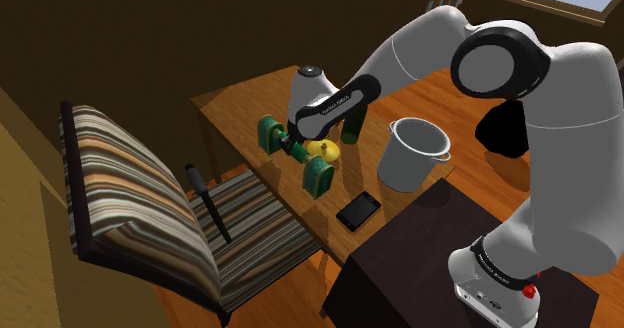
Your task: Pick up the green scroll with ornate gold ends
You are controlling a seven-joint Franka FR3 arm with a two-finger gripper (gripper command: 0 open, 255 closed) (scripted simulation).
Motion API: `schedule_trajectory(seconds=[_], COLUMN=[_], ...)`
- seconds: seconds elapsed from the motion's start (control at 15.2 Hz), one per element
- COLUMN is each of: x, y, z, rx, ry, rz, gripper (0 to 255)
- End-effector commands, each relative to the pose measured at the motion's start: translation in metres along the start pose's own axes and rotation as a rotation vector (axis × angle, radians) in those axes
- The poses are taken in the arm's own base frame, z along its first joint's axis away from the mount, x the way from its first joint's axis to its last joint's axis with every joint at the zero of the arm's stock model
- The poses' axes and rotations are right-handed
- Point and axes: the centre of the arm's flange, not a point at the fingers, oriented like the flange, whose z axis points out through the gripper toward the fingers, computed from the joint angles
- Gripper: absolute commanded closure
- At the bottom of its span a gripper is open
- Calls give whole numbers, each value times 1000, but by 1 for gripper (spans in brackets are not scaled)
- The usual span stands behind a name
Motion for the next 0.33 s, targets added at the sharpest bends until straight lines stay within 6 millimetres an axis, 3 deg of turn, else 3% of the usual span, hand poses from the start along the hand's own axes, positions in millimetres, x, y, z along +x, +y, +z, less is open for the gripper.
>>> schedule_trajectory(seconds=[0.0, 0.26], x=[2, 3], y=[0, 0], z=[-12, -23], rx=[0, 0], ry=[3, 3], rz=[0, 0], gripper=[255, 255])
